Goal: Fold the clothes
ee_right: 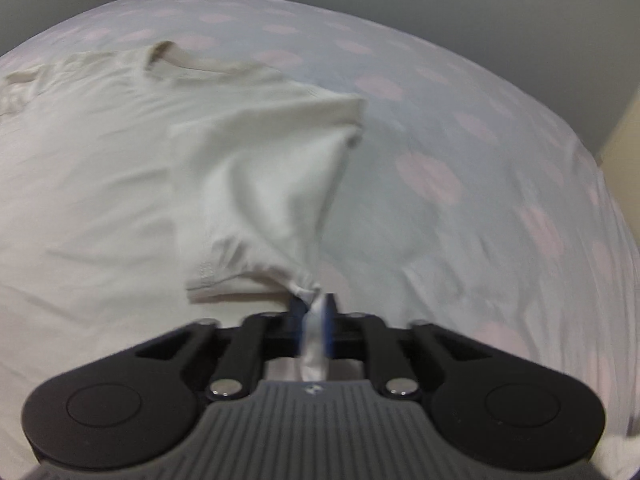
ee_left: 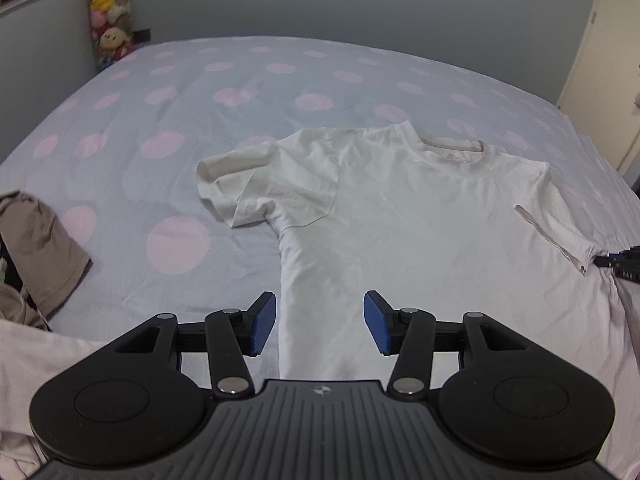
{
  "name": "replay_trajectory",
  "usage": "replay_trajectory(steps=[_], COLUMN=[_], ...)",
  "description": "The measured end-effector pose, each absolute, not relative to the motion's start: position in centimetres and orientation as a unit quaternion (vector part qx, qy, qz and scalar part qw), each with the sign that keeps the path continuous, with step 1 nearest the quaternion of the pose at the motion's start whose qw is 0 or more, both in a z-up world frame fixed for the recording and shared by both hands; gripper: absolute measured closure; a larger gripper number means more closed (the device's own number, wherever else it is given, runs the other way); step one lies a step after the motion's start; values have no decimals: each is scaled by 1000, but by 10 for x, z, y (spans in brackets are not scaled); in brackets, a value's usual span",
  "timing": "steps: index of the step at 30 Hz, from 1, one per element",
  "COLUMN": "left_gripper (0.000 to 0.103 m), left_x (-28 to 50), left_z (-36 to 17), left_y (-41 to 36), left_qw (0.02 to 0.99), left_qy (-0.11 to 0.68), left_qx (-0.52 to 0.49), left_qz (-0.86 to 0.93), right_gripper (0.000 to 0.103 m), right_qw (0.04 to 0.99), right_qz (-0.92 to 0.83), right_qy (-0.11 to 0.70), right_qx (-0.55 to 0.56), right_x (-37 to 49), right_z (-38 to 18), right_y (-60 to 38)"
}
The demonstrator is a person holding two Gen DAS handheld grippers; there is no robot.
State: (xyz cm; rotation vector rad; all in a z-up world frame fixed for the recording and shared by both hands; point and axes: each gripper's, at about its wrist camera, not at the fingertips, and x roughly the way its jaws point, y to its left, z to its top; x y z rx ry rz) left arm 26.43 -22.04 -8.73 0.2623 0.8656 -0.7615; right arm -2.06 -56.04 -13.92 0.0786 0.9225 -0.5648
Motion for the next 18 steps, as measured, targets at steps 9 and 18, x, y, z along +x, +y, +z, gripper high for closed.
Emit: replay_trajectory(steps=[9,18], left_gripper=[55,55], left_x=[264,272], left_z=[-84,-99], left_y=[-231,-232], left_qw=[826,825], left_qy=[409,427], left_qx=[126,114], left_qz=[-367,-353], right_gripper=[94,74], right_qw=[839,836], right_qz=[-300,-319], right_qy=[349,360], right_qx=[291,265], right_x=[-71,-84], right_z=[-149,-125], right_y=[-619,-614])
